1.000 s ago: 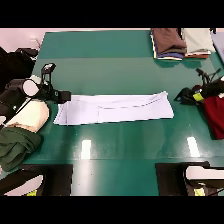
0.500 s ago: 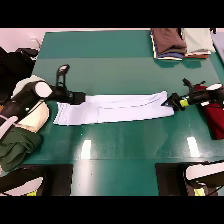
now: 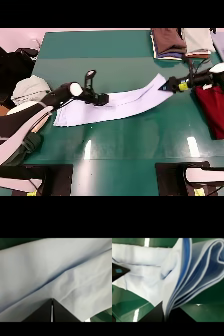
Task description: Fold the shirts.
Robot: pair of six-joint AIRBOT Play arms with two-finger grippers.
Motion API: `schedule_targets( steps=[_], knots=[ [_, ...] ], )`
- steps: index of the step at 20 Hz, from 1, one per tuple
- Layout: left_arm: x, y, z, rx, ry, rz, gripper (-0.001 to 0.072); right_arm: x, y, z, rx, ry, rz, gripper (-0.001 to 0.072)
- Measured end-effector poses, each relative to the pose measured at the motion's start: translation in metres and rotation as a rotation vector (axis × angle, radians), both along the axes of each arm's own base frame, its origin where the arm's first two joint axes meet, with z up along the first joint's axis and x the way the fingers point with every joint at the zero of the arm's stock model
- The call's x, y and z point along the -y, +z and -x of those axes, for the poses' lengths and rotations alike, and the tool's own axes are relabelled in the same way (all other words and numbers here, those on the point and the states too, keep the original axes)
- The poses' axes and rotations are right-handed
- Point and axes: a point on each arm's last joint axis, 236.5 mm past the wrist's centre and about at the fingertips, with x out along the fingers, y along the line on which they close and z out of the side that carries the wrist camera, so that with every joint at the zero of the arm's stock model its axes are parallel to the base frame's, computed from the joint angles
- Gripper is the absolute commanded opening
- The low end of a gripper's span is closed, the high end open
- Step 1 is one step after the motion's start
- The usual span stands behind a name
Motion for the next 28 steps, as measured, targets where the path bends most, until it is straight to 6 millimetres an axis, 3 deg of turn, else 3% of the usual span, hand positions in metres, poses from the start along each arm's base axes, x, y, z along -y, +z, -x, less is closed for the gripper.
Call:
schedule_targets(
  steps=[4, 7, 11, 13, 14, 16, 20, 21, 22, 23, 24, 26, 28],
  knots=[
    [0.019, -0.012, -0.007, -0.021, -0.033, -0.004, 0.0023, -0.035, 0.08, 0.005, 0.165, 0.061, 0.006, 0.0017],
    [0.024, -0.016, -0.008, -0.027, -0.043, -0.006, 0.0023, -0.062, 0.121, 0.012, 0.251, 0.11, 0.0, 0.0017],
    [0.026, -0.014, -0.011, -0.024, -0.05, -0.008, 0.0023, -0.102, 0.151, 0.023, 0.324, 0.172, -0.023, 0.0017],
    [0.018, 0.0, -0.017, -0.001, -0.05, -0.015, 0.0023, -0.123, 0.16, 0.028, 0.349, 0.194, -0.041, 0.0018],
    [0.009, 0.016, -0.026, 0.035, -0.037, -0.014, 0.0023, -0.135, 0.163, 0.031, 0.363, 0.207, -0.05, 0.0018],
    [-0.021, 0.054, -0.044, 0.113, 0.004, -0.018, 0.0024, -0.162, 0.17, 0.038, 0.392, 0.239, -0.075, 0.0018],
    [-0.123, 0.164, -0.073, 0.342, 0.162, -0.053, 0.0024, -0.244, 0.164, 0.05, 0.426, 0.299, -0.153, 0.002],
    [-0.151, 0.191, -0.073, 0.404, 0.206, -0.071, 0.0023, -0.271, 0.158, 0.052, 0.425, 0.307, -0.181, 0.0055],
    [-0.18, 0.217, -0.07, 0.46, 0.251, -0.097, 0.0024, -0.297, 0.15, 0.054, 0.426, 0.309, -0.208, 0.024],
    [-0.202, 0.238, -0.065, 0.504, 0.289, -0.114, 0.0024, -0.326, 0.14, 0.055, 0.436, 0.313, -0.231, 0.0343],
    [-0.221, 0.259, -0.057, 0.548, 0.325, -0.126, 0.0024, -0.35, 0.13, 0.056, 0.446, 0.319, -0.243, 0.0348],
    [-0.248, 0.282, -0.044, 0.588, 0.372, -0.156, 0.0024, -0.393, 0.114, 0.061, 0.472, 0.342, -0.256, 0.0335],
    [-0.26, 0.291, -0.033, 0.598, 0.391, -0.172, 0.0024, -0.413, 0.103, 0.062, 0.509, 0.375, -0.232, 0.0325]
  ],
)
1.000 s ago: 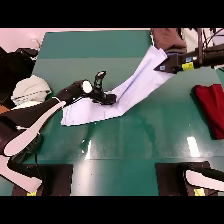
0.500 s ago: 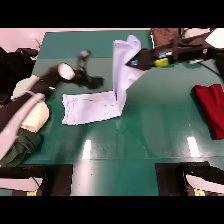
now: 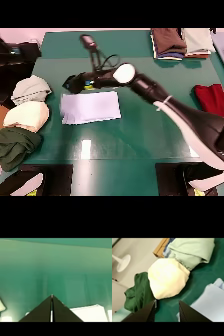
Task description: Fold the shirts.
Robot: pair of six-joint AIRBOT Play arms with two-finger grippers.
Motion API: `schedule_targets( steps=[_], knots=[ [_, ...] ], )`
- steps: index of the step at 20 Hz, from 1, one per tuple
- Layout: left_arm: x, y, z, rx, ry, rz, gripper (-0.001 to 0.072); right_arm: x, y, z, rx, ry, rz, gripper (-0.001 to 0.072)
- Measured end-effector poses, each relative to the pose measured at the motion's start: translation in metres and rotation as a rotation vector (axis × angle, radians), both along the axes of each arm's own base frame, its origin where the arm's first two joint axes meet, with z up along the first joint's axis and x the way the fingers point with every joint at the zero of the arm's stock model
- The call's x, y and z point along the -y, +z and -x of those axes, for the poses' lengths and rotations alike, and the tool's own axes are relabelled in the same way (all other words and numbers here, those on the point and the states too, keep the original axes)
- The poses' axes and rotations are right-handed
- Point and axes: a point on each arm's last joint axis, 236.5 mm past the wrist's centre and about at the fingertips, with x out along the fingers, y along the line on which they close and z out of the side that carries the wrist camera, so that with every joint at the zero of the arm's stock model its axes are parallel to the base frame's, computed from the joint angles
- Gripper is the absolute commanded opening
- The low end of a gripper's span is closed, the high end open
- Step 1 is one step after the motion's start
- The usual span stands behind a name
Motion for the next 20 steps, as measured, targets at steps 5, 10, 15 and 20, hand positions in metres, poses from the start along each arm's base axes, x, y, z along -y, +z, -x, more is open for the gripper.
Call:
schedule_targets(
  steps=[5, 10, 15, 20],
  knots=[
    [-0.009, -0.003, 0.015, -0.039, 0.004, -0.023, 0.0023, 0.059, -0.033, -0.038, -0.005, -0.092, 0.143, 0.0325],
    [-0.003, -0.003, 0.02, -0.047, -0.027, -0.01, 0.0023, 0.198, -0.117, -0.063, -0.255, -0.269, 0.325, 0.0622],
    [0.013, -0.008, 0.019, -0.061, -0.082, 0.026, 0.0024, 0.264, -0.197, -0.049, -0.585, -0.371, 0.34, 0.0621],
    [0.043, -0.023, 0.015, -0.093, -0.169, 0.025, 0.0024, 0.213, -0.228, -0.036, -0.733, -0.274, 0.256, 0.0604]
  ],
)
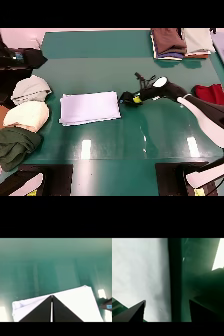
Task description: Fold the shirts.
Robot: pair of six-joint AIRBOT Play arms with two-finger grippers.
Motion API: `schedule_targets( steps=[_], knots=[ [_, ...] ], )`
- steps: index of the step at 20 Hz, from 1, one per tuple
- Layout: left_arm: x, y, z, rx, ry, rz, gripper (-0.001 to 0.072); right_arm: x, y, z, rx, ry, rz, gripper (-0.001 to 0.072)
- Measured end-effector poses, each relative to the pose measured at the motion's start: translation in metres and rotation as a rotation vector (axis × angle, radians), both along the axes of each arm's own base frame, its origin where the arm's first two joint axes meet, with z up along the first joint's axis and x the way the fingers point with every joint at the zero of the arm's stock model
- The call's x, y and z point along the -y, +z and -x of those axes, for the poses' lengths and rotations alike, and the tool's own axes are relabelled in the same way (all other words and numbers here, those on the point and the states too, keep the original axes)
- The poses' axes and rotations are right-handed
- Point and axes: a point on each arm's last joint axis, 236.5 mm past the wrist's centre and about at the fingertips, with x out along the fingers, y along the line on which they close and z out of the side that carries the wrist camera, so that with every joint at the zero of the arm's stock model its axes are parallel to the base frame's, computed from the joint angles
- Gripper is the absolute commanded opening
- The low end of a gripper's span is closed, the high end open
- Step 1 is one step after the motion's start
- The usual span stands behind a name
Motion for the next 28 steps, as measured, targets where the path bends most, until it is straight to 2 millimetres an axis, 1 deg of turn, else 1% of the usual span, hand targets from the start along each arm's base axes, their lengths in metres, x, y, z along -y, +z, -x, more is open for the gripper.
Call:
schedule_targets(
  steps=[2, 4, 5, 6, 7, 9, 10, 11, 12, 13, 15, 17, 19, 20, 23, 24, 26, 28],
  knots=[
    [0.017, -0.007, 0.0, -0.015, -0.044, -0.001, 0.0024, -0.03, -0.005, 0.003, -0.007, 0.046, -0.028, 0.0449],
    [0.032, -0.014, 0.0, -0.029, -0.08, -0.003, 0.0024, -0.058, -0.009, 0.005, 0.007, 0.095, -0.039, 0.0216],
    [0.04, -0.017, 0.0, -0.034, -0.099, -0.005, 0.0023, -0.07, -0.009, 0.003, 0.025, 0.109, -0.042, 0.0071],
    [0.049, -0.019, 0.001, -0.039, -0.119, -0.004, 0.0023, -0.081, -0.005, -0.002, 0.055, 0.113, -0.052, 0.0018],
    [0.058, -0.02, 0.002, -0.037, -0.138, -0.002, 0.0023, -0.089, 0.0, -0.01, 0.086, 0.106, -0.061, 0.0018],
    [0.077, -0.023, 0.006, -0.037, -0.182, -0.006, 0.0023, -0.095, 0.013, -0.027, 0.148, 0.09, -0.073, 0.0018],
    [0.09, -0.023, 0.01, -0.035, -0.211, -0.004, 0.0023, -0.093, 0.024, -0.037, 0.176, 0.072, -0.085, 0.0018],
    [0.101, -0.024, 0.015, -0.036, -0.239, -0.005, 0.0023, -0.086, 0.036, -0.047, 0.205, 0.052, -0.091, 0.0018],
    [0.112, -0.023, 0.019, -0.029, -0.264, -0.004, 0.0024, -0.075, 0.049, -0.058, 0.237, 0.03, -0.089, 0.0018],
    [0.122, -0.022, 0.022, -0.023, -0.285, -0.002, 0.0023, -0.058, 0.062, -0.07, 0.274, 0.006, -0.077, 0.0017],
    [0.14, -0.021, 0.031, -0.014, -0.328, -0.001, 0.0023, -0.011, 0.087, -0.088, 0.33, -0.045, -0.03, 0.0018],
    [0.154, -0.02, 0.038, -0.01, -0.361, 0.002, 0.0023, 0.054, 0.108, -0.101, 0.372, -0.114, 0.045, 0.0018],
    [0.16, -0.02, 0.041, -0.008, -0.373, 0.008, 0.0023, 0.131, 0.125, -0.107, 0.402, -0.21, 0.127, 0.0018],
    [0.162, -0.019, 0.043, -0.01, -0.376, 0.011, 0.0023, 0.174, 0.133, -0.108, 0.411, -0.271, 0.173, 0.0018],
    [0.166, -0.017, 0.043, -0.013, -0.364, 0.038, 0.0023, 0.303, 0.151, -0.099, 0.427, -0.474, 0.303, 0.0018],
    [0.167, -0.016, 0.043, -0.011, -0.36, 0.046, 0.0023, 0.339, 0.156, -0.093, 0.428, -0.537, 0.334, 0.0018],
    [0.168, -0.012, 0.04, 0.001, -0.347, 0.063, 0.0023, 0.407, 0.164, -0.078, 0.428, -0.662, 0.39, 0.0018],
    [0.169, -0.01, 0.039, 0.004, -0.339, 0.076, 0.0023, 0.46, 0.174, -0.063, 0.433, -0.769, 0.435, 0.0017]
  ],
)
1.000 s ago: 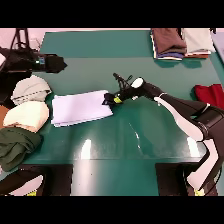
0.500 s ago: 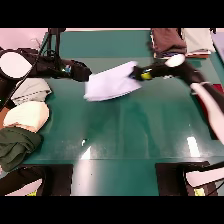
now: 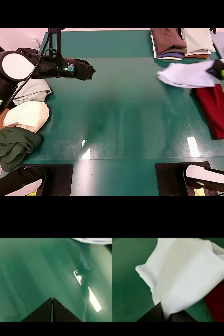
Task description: Fold the shirts.
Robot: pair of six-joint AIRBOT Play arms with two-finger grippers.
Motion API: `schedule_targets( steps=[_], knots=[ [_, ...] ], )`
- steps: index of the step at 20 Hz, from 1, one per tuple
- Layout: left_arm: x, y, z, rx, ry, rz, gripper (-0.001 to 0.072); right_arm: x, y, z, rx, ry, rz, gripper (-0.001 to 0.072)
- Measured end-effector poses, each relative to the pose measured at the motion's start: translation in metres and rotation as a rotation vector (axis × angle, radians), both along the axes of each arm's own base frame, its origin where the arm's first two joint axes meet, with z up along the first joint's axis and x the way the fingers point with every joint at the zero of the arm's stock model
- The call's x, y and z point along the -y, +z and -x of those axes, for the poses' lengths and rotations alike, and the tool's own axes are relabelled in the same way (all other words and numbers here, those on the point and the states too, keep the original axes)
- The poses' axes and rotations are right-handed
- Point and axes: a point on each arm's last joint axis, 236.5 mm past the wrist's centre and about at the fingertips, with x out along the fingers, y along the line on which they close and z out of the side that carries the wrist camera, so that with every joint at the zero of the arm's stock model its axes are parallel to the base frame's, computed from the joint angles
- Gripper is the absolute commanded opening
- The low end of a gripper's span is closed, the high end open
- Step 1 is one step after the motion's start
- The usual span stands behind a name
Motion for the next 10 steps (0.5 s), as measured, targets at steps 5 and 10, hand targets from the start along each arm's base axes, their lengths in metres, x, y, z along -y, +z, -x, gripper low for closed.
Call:
schedule_targets(
  steps=[5, 10],
  knots=[
    [0.0, 0.002, -0.001, -0.001, 0.01, 0.011, 0.0024, 0.074, 0.037, 0.022, 0.072, -0.155, 0.074, 0.0018],
    [0.0, 0.0, 0.0, -0.007, 0.009, 0.008, 0.0024, 0.087, 0.072, 0.027, 0.112, -0.161, 0.122, 0.0018]
  ],
)
